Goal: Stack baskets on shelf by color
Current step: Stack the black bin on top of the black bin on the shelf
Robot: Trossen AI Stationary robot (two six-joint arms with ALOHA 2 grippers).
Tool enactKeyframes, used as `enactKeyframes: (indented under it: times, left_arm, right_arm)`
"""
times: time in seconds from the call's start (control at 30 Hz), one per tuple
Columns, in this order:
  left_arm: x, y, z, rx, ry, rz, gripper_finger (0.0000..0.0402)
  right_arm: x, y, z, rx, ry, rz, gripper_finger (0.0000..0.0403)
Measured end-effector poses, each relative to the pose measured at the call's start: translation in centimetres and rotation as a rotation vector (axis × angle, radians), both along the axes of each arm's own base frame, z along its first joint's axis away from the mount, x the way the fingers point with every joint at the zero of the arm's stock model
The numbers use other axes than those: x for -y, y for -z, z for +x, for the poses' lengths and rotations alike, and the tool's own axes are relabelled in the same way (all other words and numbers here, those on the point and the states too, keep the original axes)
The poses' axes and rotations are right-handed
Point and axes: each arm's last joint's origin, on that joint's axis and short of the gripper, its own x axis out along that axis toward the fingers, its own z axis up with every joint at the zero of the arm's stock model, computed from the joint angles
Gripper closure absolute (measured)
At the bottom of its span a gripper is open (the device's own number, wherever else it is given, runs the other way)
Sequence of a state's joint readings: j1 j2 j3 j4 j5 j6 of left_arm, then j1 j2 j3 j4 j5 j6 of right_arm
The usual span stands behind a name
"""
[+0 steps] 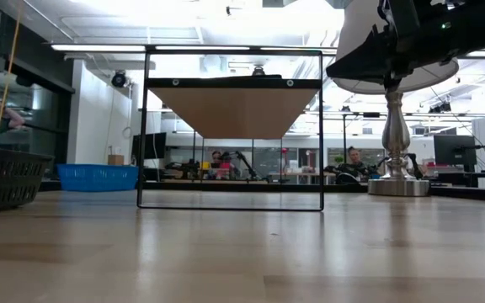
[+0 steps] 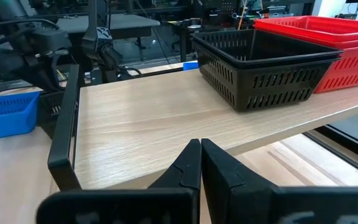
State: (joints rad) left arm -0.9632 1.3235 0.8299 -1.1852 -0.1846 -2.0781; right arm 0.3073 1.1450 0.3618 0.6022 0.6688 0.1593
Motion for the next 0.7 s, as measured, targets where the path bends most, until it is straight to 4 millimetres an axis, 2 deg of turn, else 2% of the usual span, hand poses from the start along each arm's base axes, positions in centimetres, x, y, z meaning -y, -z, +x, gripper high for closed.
enactKeyframes:
  times: [0.27, 0.7]
  left_arm:
    - [0.1, 0.7, 0.0, -0.034, -0.114, 0.050, 0.0276]
    - [0.3, 1.5, 0.2, -0.063, -0.144, 0.101, 0.0273]
  right_arm:
    - [0.0, 0.0, 0.0, 0.004, -0.003, 0.011, 0.0403]
    - [0.0, 0.0, 0.0, 0.015, 0.002, 0.046, 0.0403]
